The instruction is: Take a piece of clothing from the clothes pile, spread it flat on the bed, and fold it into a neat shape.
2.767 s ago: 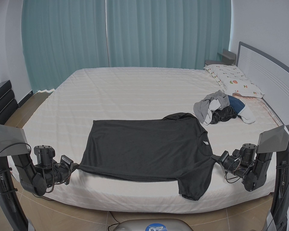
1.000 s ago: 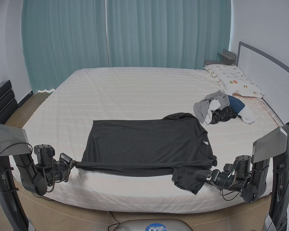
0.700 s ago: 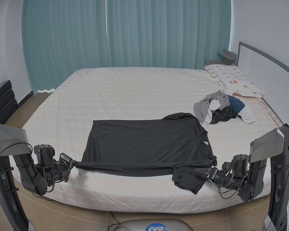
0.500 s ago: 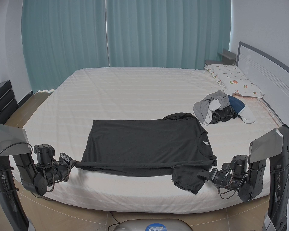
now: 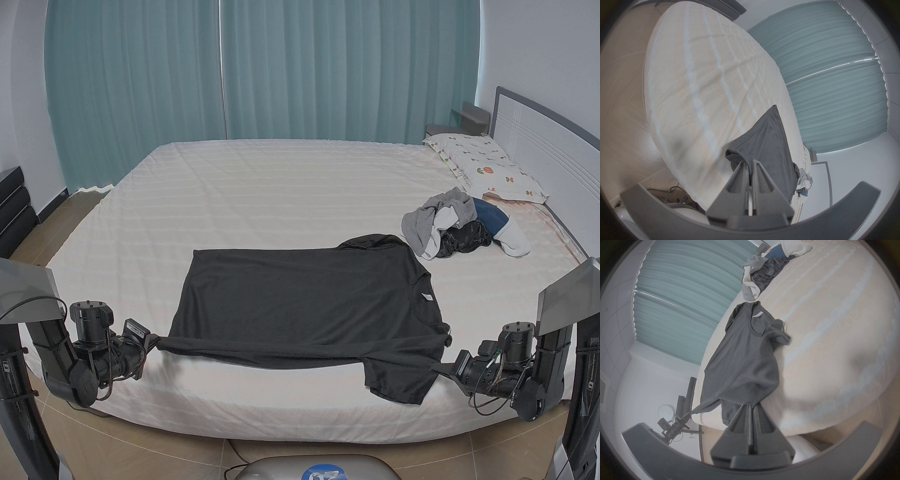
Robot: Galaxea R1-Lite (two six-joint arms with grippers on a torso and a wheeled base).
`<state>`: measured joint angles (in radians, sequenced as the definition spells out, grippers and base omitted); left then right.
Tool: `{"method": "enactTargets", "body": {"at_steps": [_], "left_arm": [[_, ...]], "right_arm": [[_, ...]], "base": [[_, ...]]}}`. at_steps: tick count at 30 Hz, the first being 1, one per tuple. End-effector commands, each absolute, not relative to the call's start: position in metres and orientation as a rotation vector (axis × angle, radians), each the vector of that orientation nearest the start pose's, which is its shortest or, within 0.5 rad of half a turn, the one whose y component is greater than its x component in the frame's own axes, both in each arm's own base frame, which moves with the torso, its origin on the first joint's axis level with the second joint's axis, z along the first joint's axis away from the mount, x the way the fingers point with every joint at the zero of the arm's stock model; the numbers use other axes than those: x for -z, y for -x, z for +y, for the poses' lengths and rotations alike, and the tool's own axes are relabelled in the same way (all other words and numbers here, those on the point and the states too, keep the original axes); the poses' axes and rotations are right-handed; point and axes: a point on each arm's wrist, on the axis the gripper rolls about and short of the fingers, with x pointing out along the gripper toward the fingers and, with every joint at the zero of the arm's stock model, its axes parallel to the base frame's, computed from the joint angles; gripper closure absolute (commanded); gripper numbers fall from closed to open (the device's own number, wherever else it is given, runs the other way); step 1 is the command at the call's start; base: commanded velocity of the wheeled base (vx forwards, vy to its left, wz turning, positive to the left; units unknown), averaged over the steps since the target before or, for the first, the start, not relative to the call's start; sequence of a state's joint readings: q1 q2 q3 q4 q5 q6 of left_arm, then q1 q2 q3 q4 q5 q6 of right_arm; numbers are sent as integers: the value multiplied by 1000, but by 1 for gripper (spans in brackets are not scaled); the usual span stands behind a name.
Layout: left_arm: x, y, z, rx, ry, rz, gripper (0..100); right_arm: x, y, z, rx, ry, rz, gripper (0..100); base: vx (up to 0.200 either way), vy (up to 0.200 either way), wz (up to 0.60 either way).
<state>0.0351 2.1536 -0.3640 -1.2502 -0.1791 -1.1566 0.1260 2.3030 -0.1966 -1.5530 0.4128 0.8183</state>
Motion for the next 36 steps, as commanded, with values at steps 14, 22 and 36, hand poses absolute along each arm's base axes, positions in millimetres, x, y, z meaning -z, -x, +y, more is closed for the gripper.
{"method": "enactTargets", "body": {"at_steps": [14, 22, 36], "left_arm": [[-20, -249, 6, -124, 844, 608, 100], [-15, -242, 5, -113, 766, 646, 100], [-1, -231, 7, -152, 626, 714, 100]], "right_arm": [[1, -227, 21, -301, -700, 715, 100], [2, -215, 20, -322, -609, 739, 100], [1, -208, 16, -319, -547, 777, 100]], "base": [[0, 0, 0], [0, 0, 0], [0, 0, 0]]}}
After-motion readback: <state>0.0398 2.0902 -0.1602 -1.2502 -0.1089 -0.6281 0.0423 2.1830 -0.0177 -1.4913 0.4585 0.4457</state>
